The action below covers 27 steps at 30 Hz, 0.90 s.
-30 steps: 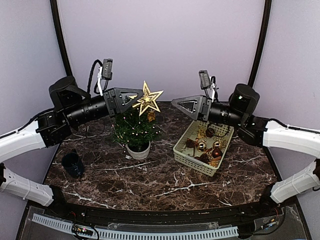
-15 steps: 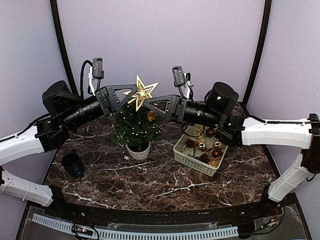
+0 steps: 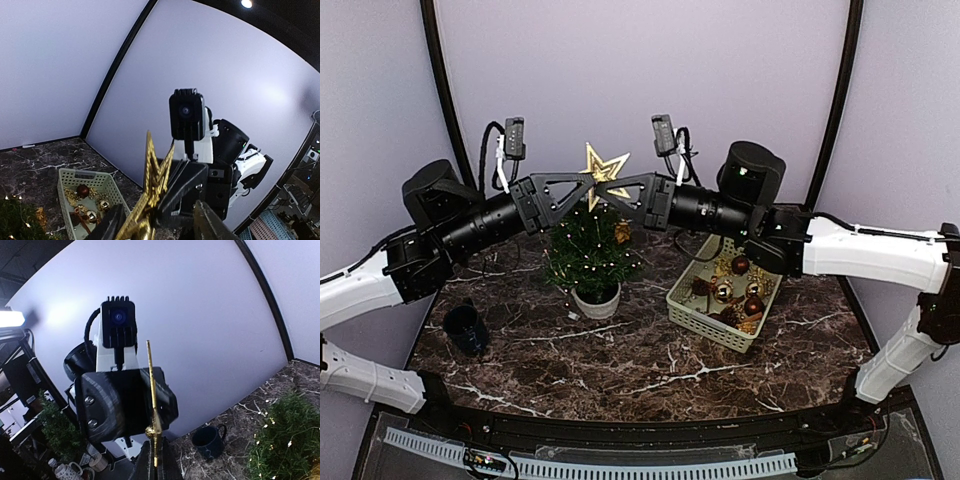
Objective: Decorate the small christmas tree
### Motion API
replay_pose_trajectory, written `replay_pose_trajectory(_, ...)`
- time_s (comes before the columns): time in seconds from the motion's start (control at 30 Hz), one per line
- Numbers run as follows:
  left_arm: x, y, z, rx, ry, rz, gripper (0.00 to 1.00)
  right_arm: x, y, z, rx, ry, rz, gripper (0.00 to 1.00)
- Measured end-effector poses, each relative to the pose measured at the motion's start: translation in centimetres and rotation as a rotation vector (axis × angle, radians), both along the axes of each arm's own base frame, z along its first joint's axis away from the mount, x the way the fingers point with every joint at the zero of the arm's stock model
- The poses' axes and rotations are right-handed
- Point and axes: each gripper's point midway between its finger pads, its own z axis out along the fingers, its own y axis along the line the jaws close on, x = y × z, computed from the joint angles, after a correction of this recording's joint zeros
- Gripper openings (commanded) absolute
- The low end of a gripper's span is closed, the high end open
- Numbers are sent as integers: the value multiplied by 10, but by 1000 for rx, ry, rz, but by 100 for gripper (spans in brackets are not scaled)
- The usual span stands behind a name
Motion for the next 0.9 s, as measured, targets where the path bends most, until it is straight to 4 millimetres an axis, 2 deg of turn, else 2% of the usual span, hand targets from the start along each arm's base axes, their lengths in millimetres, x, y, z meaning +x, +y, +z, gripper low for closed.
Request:
replay_pose_trajectory(0.07,4,4,-5,43,11,26,74,12,1,9,-56,-24,-65,0)
replay_pose_trajectory(0.13,8,11,-8,84,21,45,80,20,1,15,-86,-36,-99,0)
replay_pose_trajectory(0.23,28,36,-8,140,34,118,87,36,4,33,-141,-79,-153,0)
replay_pose_trajectory(0.3,40,52,-8,183,37,160,89,48,8,38,-197,-102,-180,0)
replay_pose_trajectory(0.37,48,64,-6,223,30,185,90,60,12,35,-259,-116,-196,0)
replay_pose_trajectory(0.47,52,74,-1,293,9,170,92,75,18,17,-377,-125,-196,0)
replay_pose_trajectory(0.6,53,72,-1,364,-17,90,93,79,20,-13,-514,-126,-138,0)
replay_pose_trajectory(0.77,49,52,-25,443,8,-97,93,63,14,-36,-596,-120,-13,0)
replay_pose_trajectory(0.83,47,46,-40,472,35,-159,87,55,14,-39,-596,-117,38,0)
replay_pose_trajectory(0.9,43,42,-51,490,58,-214,69,46,15,-39,-587,-114,92,0)
